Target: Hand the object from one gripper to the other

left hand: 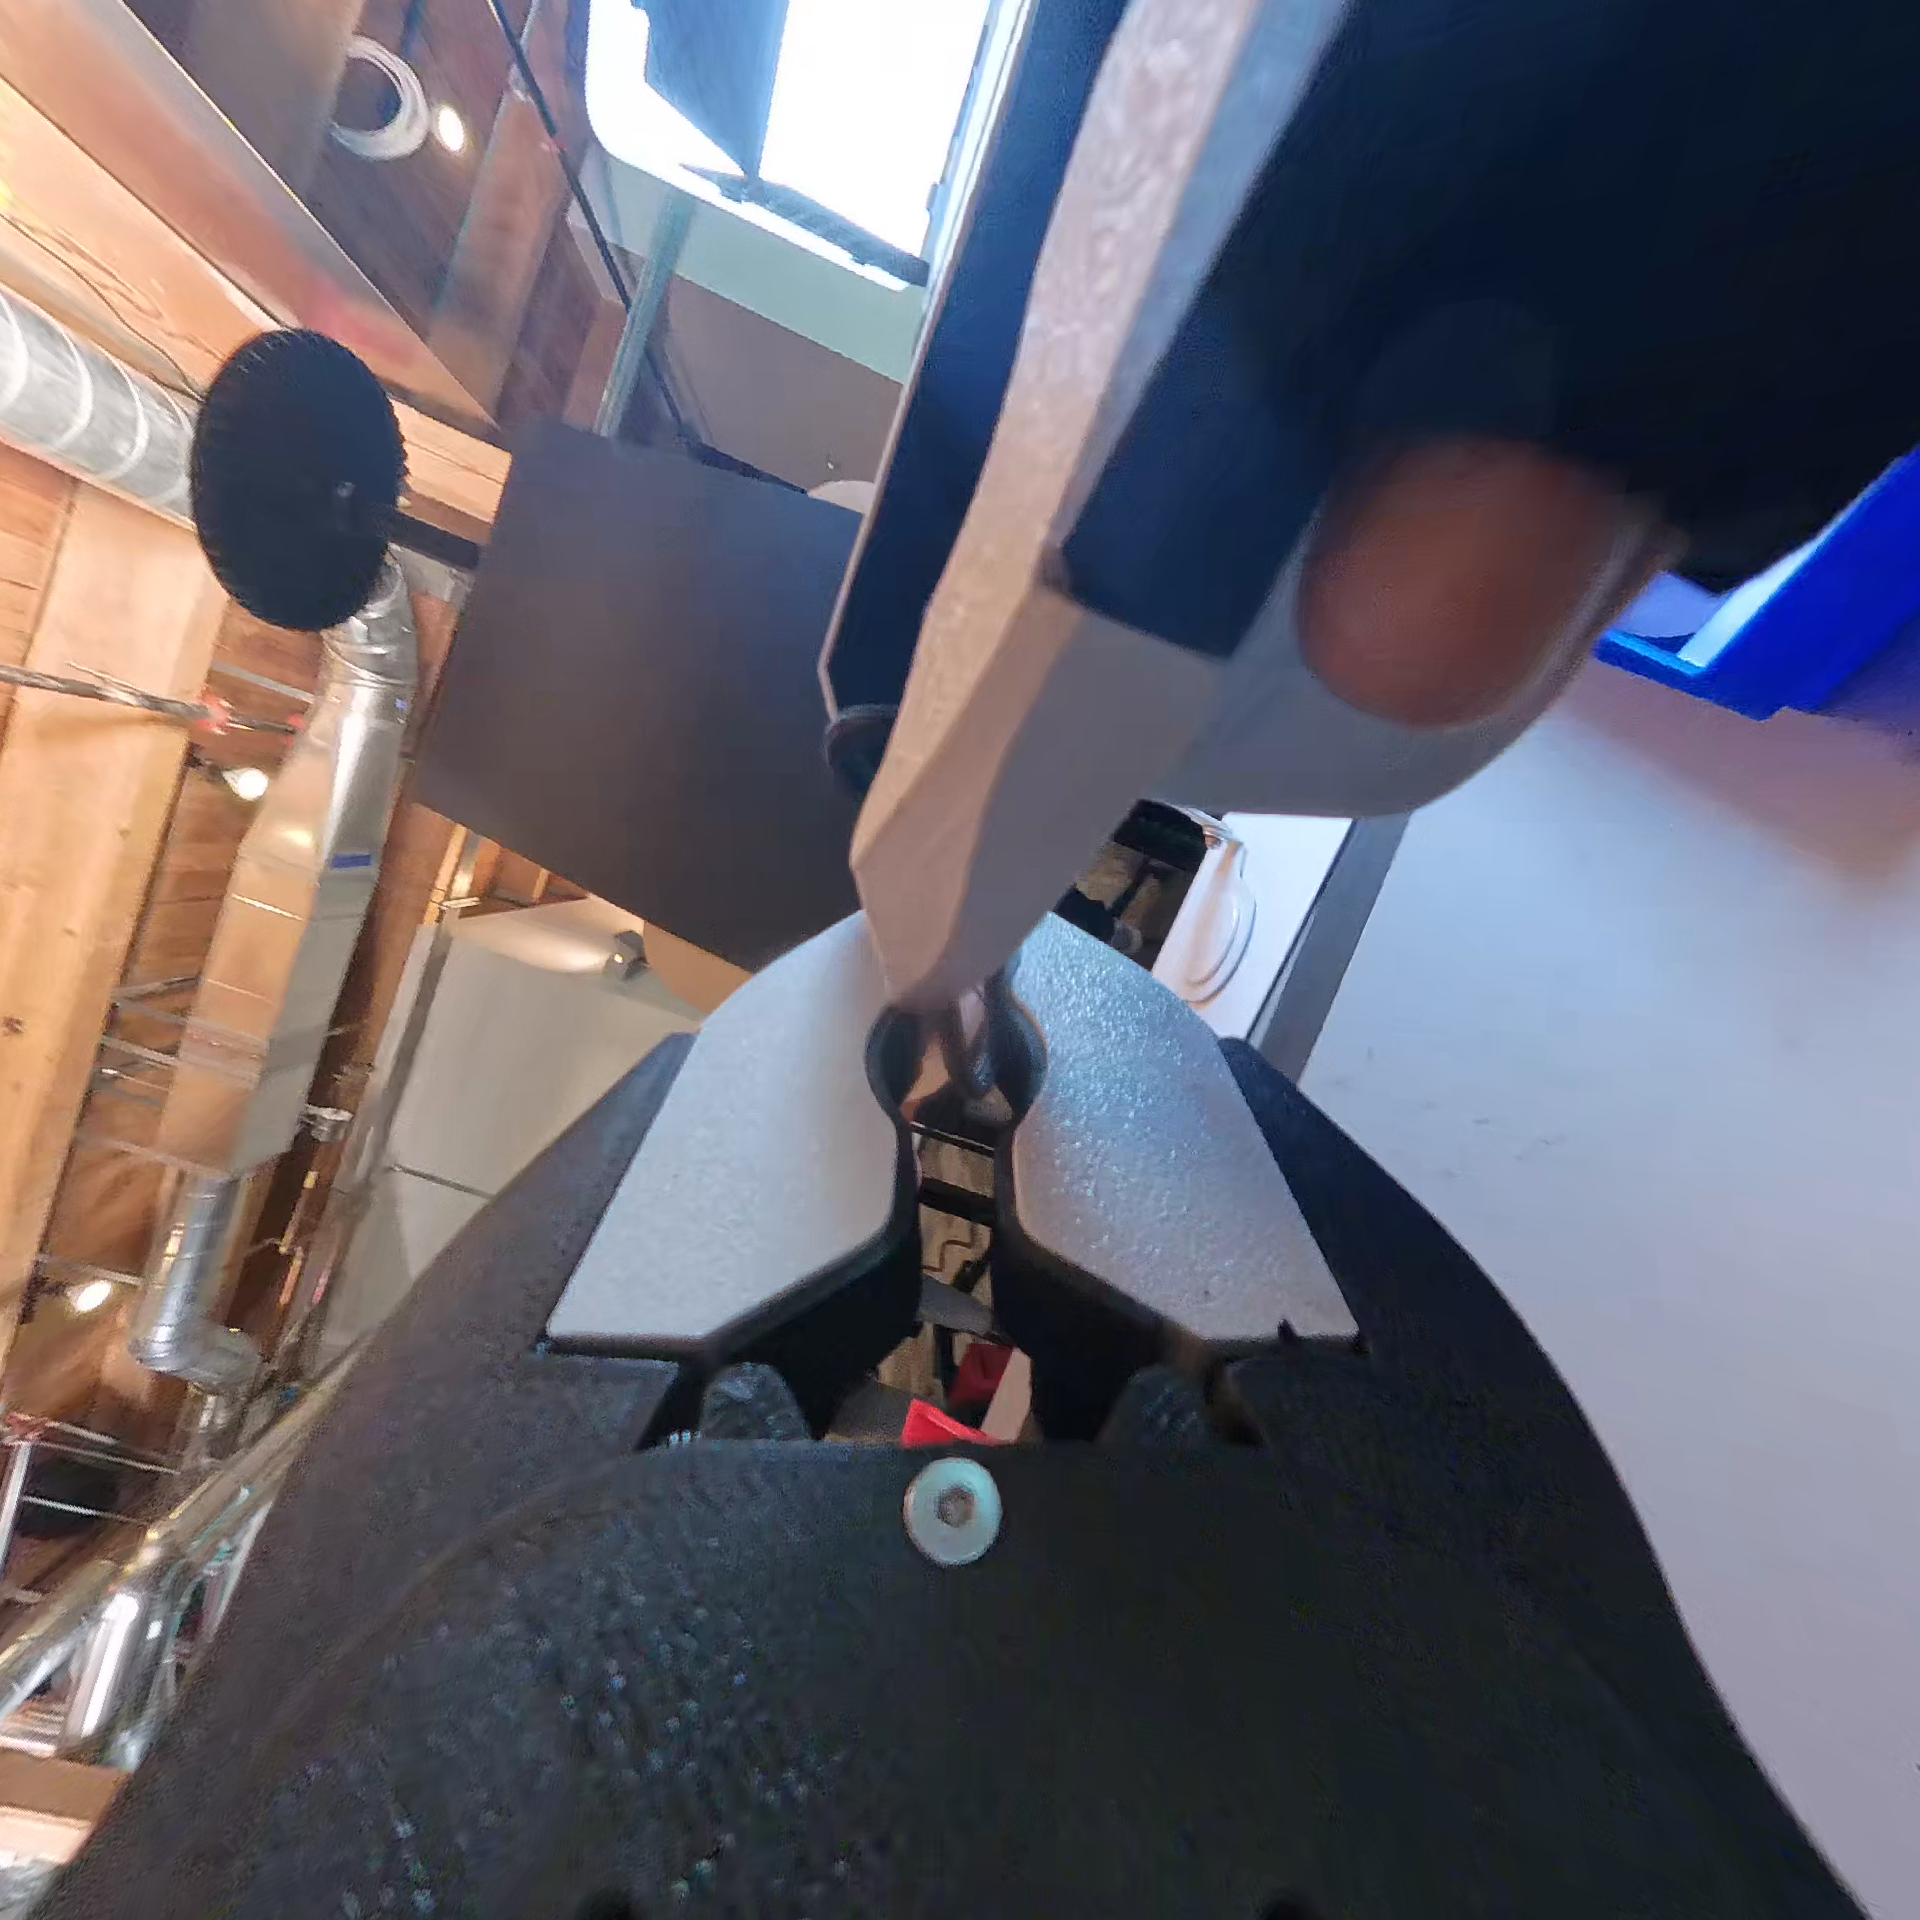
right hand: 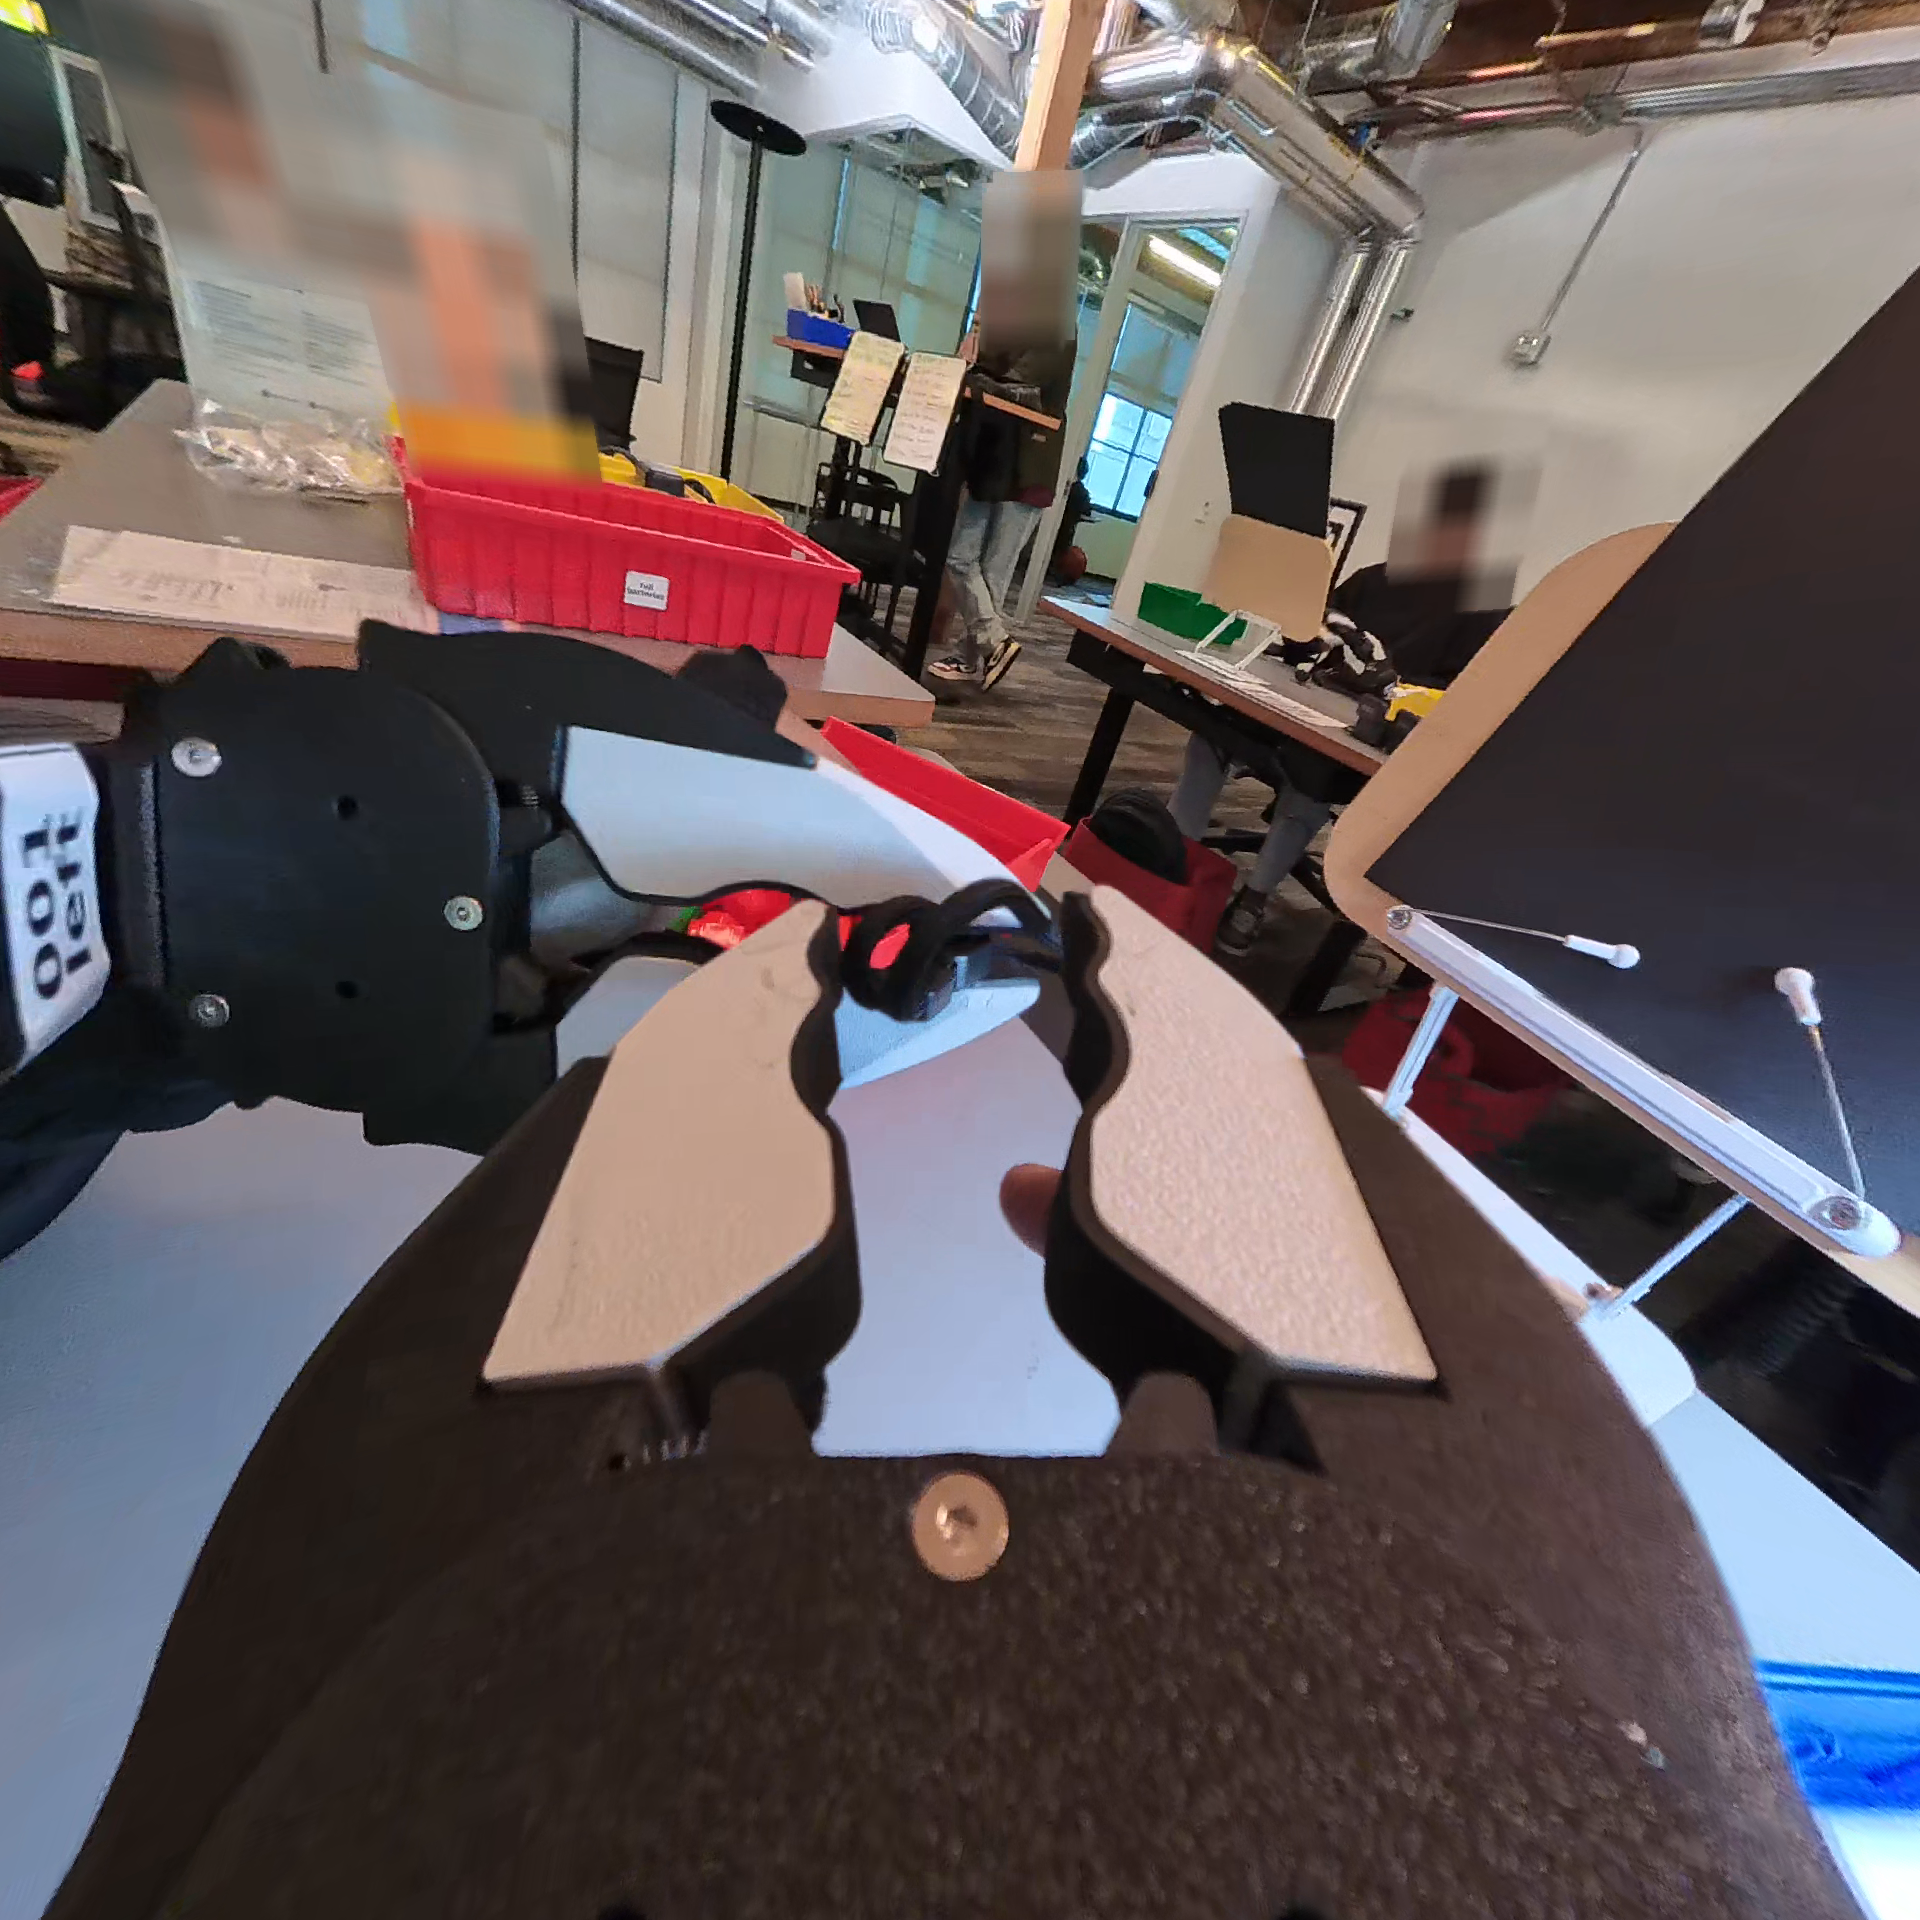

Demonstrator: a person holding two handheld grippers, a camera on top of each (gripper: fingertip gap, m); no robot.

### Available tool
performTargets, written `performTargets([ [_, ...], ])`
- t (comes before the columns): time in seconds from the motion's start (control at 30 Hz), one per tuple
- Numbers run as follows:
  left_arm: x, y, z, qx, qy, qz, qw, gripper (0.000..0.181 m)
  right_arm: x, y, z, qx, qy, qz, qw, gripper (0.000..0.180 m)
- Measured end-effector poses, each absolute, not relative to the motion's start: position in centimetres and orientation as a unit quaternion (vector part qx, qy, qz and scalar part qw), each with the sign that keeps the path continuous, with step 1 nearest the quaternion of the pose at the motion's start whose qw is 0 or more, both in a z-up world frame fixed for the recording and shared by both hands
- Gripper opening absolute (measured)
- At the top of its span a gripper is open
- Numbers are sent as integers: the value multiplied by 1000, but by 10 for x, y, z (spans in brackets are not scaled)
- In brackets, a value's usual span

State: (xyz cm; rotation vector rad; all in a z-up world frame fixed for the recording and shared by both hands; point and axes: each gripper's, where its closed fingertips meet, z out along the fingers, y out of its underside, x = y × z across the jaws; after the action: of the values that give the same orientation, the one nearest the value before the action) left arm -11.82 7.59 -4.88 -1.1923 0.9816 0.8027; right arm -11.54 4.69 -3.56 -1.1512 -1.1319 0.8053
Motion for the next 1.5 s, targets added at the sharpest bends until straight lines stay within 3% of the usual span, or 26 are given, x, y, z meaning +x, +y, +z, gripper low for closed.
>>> performTargets([
  [0.1,-117,75,-47,-515,431,361,647,8,-112,49,-35,-497,-489,355,623,10],
  [0.17,-114,74,-51,-522,443,327,651,9,-111,51,-36,-497,-500,350,617,8],
  [0.27,-106,68,-49,-575,427,156,681,42,-96,63,-29,-501,-497,339,622,6],
  [0.37,-116,60,-27,-603,377,16,703,55,-67,85,-15,-516,-484,322,630,7],
  [0.63,-164,50,0,-620,324,-31,714,50,34,153,0,-600,-442,259,615,6],
  [1.1,-294,-5,-84,-723,223,-45,652,42,129,294,-86,-741,-410,28,531,9],
  [1.3,-340,-28,-86,-731,182,-20,658,41,140,320,-84,-758,-355,50,544,38],
  [1.5,-373,-35,-95,-748,149,-8,647,40,122,259,-45,-700,-330,162,612,38],
])
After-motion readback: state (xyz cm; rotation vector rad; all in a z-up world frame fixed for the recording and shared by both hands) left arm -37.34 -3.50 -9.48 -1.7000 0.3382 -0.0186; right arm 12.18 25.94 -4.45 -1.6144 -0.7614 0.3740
